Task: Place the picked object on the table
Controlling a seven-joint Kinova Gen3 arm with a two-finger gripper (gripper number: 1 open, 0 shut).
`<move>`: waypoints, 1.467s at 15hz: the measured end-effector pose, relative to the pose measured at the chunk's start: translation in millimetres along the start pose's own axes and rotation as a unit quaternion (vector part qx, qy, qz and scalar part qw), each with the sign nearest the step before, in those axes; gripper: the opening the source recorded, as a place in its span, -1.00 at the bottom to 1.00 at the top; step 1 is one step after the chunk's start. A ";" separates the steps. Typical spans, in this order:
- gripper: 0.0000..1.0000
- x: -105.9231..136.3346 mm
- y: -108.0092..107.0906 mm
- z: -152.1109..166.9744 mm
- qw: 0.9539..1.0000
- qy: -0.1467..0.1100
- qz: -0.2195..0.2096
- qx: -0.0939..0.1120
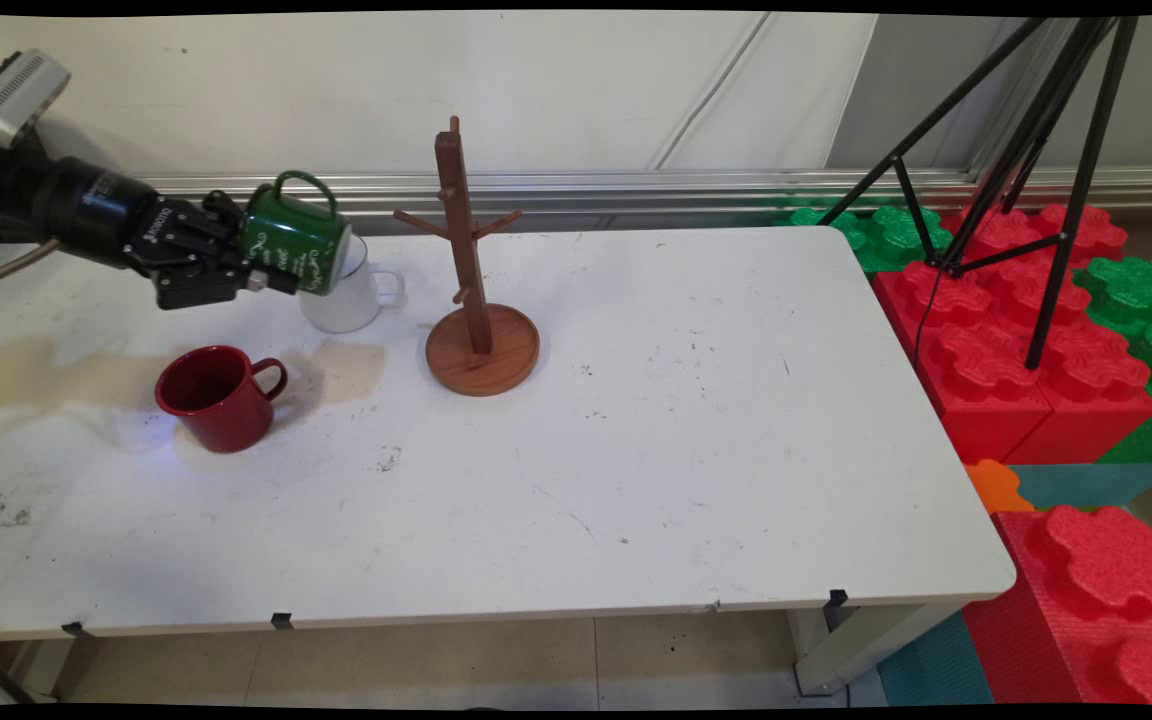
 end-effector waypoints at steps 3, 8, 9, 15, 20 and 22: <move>-1.00 -4.4 -2.9 -10.8 1.000 -0.020 0.011 0.008; -1.00 -17.2 -10.2 -29.3 0.997 -0.067 0.037 0.020; -1.00 -19.7 -11.8 -32.0 0.996 -0.076 0.040 0.023; -1.00 -38.8 -22.9 -48.1 0.987 -0.135 0.073 0.035; -1.00 -56.2 -35.0 -59.7 0.977 -0.185 0.099 0.045; -1.00 -64.9 -39.7 -61.7 0.971 -0.206 0.111 0.044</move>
